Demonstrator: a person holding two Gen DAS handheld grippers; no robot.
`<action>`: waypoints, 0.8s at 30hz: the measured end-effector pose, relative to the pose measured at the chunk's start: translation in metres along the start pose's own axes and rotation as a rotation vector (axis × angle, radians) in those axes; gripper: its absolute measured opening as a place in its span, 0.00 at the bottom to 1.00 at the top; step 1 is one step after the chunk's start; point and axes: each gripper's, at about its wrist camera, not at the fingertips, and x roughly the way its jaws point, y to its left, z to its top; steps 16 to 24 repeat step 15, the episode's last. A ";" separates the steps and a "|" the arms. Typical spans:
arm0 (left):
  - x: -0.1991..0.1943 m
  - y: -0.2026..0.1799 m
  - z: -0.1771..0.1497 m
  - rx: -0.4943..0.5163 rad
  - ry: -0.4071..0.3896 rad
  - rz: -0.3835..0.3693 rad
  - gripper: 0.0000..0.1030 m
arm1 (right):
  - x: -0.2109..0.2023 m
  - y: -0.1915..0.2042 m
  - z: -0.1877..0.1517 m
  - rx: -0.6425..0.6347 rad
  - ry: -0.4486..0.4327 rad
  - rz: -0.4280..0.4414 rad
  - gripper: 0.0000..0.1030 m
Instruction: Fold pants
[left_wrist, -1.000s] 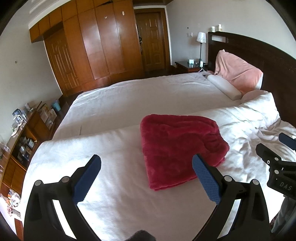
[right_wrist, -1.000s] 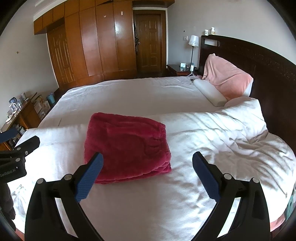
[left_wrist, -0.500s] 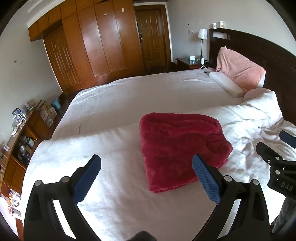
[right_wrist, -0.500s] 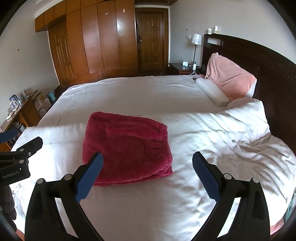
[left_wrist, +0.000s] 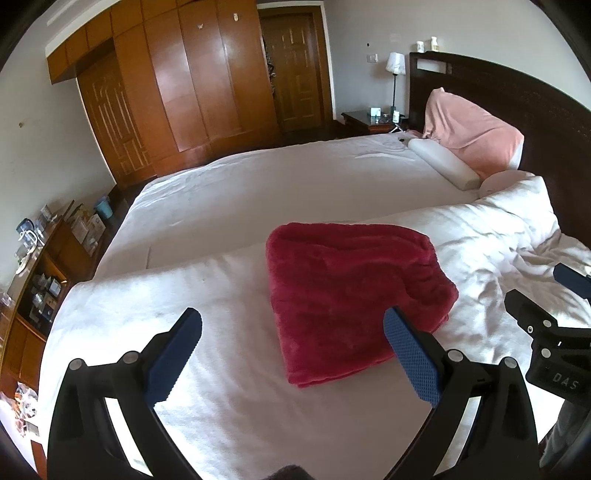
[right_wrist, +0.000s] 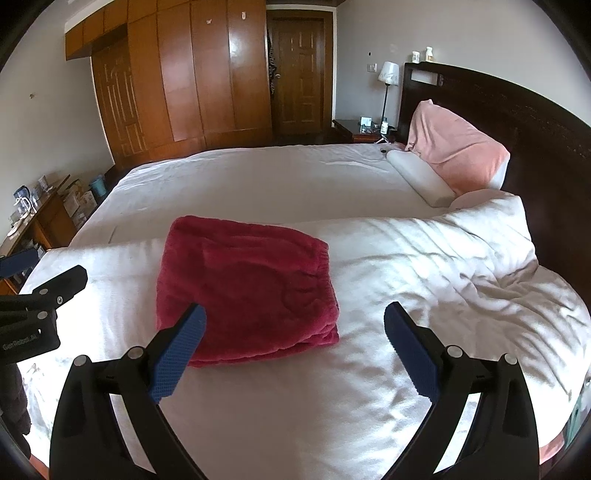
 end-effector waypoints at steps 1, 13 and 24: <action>-0.001 0.000 0.000 0.001 -0.003 -0.002 0.95 | -0.001 0.001 0.000 0.000 -0.001 -0.002 0.95; -0.007 0.009 -0.006 -0.015 -0.005 -0.011 0.95 | -0.009 0.008 -0.009 0.007 0.009 -0.012 0.95; -0.008 0.014 -0.009 -0.022 -0.002 -0.007 0.95 | -0.010 0.010 -0.013 0.014 0.016 -0.012 0.95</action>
